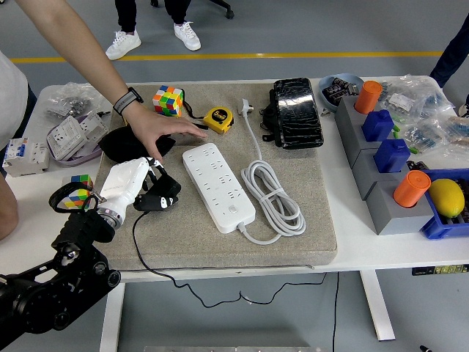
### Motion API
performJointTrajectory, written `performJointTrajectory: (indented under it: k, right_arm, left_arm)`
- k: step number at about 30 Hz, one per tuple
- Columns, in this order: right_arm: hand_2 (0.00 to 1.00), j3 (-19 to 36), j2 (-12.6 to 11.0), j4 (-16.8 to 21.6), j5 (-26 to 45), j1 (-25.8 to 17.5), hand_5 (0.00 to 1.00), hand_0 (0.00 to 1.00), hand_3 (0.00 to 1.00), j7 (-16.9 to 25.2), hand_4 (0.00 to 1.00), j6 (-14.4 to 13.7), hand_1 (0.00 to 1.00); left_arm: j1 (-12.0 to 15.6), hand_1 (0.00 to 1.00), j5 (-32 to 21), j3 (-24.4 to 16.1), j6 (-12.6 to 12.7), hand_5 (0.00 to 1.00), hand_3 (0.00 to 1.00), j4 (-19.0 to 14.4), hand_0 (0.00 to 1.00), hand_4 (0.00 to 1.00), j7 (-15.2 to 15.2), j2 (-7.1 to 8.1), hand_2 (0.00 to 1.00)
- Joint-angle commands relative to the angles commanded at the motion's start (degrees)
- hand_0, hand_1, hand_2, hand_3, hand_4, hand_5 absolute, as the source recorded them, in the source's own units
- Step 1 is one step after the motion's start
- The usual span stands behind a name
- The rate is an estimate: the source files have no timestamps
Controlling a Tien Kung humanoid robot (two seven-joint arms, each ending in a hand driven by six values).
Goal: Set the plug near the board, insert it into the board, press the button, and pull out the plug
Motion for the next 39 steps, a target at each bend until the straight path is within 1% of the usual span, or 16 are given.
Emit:
performJointTrajectory:
  k: [3, 6, 8, 12, 14, 18, 24, 28, 32, 34, 39]
  right_arm:
    - [0.623, -0.1, -0.1, 0.0, 0.0, 0.1, 0.495, 0.573, 0.540, 0.0, 0.929, 0.0, 0.643]
    - [0.622, -0.3, -0.2, 0.0, 0.1, 0.2, 0.495, 0.573, 0.541, 0.0, 0.928, 0.0, 0.644]
    - [0.622, -0.5, -0.3, 0.0, 0.1, 0.3, 0.495, 0.573, 0.541, 0.0, 0.928, 0.0, 0.644]
    - [0.622, -0.9, -0.5, 0.0, 0.2, 0.3, 0.496, 0.573, 0.541, 0.0, 0.928, 0.0, 0.644]
    - [0.622, -1.0, -0.5, 0.0, 0.2, 0.2, 0.496, 0.573, 0.541, 0.0, 0.928, 0.0, 0.644]
    - [0.622, -1.1, -0.4, 0.0, 0.2, 0.0, 0.494, 0.573, 0.541, 0.0, 0.928, 0.0, 0.644]
    - [0.622, -1.2, -0.3, 0.0, 0.4, -0.1, 0.495, 0.573, 0.541, -0.1, 0.927, 0.0, 0.644]
    - [0.622, -1.3, -0.5, 0.1, 0.3, 0.1, 0.494, 0.573, 0.541, -0.1, 0.926, 0.0, 0.644]
    - [0.622, -1.1, -0.8, 0.0, 0.3, 0.2, 0.494, 0.573, 0.541, -0.2, 0.926, 0.1, 0.644]
    - [0.621, -0.1, -1.0, -0.1, 0.0, 0.0, 0.493, 0.573, 0.541, -0.1, 0.926, 0.0, 0.644]
    - [0.621, 0.0, -1.1, 0.0, -0.1, -0.4, 0.493, 0.573, 0.541, -0.1, 0.926, -0.1, 0.644]
  left_arm:
    - [0.0, 0.363, -0.8, 0.2, 0.3, 0.002, 0.534, -0.3, 0.226, 0.853, -1.1, 0.18, 0.431]
    - [0.0, 0.356, -2.4, 0.3, 0.7, 0.002, 0.533, -0.6, 0.224, 0.848, -3.4, 0.41, 0.429]
    - [0.0, 0.356, -4.0, 0.5, 1.1, 0.002, 0.533, -1.0, 0.224, 0.848, -5.5, 0.68, 0.429]
    - [-0.1, 0.354, -6.7, 0.7, 1.1, 0.002, 0.533, -1.7, 0.222, 0.842, -8.8, 1.16, 0.428]
    - [-0.1, 0.354, -7.5, 0.9, 1.0, 0.002, 0.533, -2.0, 0.222, 0.842, -9.7, 1.37, 0.428]
    - [-0.2, 0.359, -7.4, 1.1, 0.7, 0.002, 0.534, -2.7, 0.229, 0.832, -9.5, 1.67, 0.428]
    - [-1.0, 0.360, -7.1, 2.0, 0.5, 0.002, 0.535, -2.9, 0.231, 0.835, -9.3, 1.64, 0.427]
    - [-1.4, 0.362, -7.1, 2.0, -0.3, 0.002, 0.535, -2.6, 0.233, 0.837, -10.5, 1.54, 0.426]
    - [-2.3, 0.362, -6.4, 3.0, 0.2, 0.002, 0.535, -2.5, 0.233, 0.837, -10.7, 1.81, 0.426]
    - [-2.7, 0.362, -6.5, 3.1, 0.3, 0.002, 0.534, -2.3, 0.234, 0.836, -11.1, 1.78, 0.422]
    - [-3.5, 0.362, -6.7, 4.0, 0.3, 0.002, 0.534, -1.7, 0.234, 0.836, -12.3, 1.57, 0.422]
